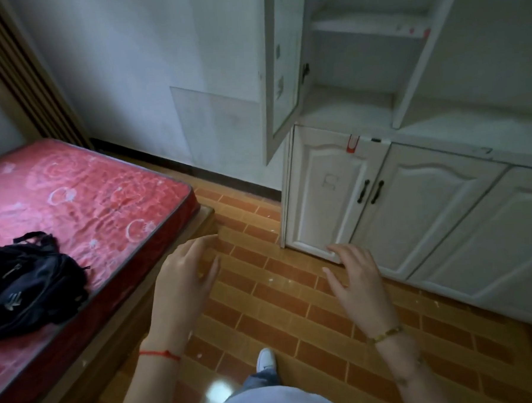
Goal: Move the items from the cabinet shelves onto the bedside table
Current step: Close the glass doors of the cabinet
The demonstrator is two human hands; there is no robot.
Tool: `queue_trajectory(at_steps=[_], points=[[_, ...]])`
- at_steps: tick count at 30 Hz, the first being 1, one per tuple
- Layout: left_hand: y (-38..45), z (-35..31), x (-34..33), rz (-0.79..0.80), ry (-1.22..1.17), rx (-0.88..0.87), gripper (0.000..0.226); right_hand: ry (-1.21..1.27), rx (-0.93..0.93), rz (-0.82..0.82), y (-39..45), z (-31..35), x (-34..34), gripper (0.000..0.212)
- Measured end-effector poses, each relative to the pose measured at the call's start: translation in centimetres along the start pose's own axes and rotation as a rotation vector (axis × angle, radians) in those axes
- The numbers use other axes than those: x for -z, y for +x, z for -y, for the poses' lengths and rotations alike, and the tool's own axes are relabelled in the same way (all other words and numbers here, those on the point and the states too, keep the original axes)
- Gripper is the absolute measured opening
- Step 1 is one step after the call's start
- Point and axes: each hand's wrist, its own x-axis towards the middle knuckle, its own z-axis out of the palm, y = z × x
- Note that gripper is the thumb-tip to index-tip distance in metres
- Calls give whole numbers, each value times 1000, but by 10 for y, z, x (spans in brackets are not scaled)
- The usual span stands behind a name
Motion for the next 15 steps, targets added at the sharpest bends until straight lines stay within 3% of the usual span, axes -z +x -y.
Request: queue_trajectory(at_steps=[15], points=[[287, -34, 3, -253, -81, -228, 33, 68, 173, -296, 256, 49, 16, 40]])
